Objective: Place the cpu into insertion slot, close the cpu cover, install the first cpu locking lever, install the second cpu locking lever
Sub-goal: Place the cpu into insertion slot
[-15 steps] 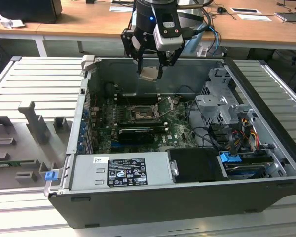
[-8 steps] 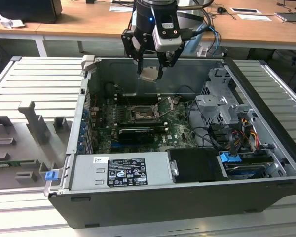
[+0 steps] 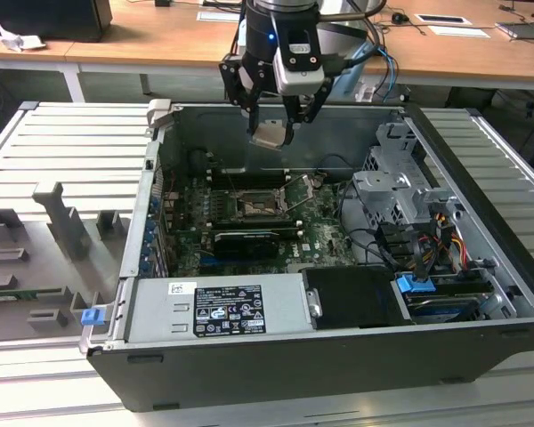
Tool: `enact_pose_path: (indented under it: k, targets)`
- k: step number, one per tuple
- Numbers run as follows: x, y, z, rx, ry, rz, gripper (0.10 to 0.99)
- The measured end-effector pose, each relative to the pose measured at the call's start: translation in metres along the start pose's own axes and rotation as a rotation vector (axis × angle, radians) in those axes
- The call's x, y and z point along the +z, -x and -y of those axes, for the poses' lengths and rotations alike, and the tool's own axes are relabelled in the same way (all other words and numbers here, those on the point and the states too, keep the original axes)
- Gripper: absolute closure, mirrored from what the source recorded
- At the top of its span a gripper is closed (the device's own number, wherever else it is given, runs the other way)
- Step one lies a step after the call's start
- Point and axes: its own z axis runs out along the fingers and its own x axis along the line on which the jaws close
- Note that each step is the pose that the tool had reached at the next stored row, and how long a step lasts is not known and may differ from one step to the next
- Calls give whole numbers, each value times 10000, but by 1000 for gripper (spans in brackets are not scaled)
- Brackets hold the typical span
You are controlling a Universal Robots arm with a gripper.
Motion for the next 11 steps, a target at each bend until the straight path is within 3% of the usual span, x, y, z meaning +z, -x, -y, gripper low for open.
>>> enact_pose_path:
  k: [11]
  targets:
    - [31, 1, 3, 585, 8, 50, 545]
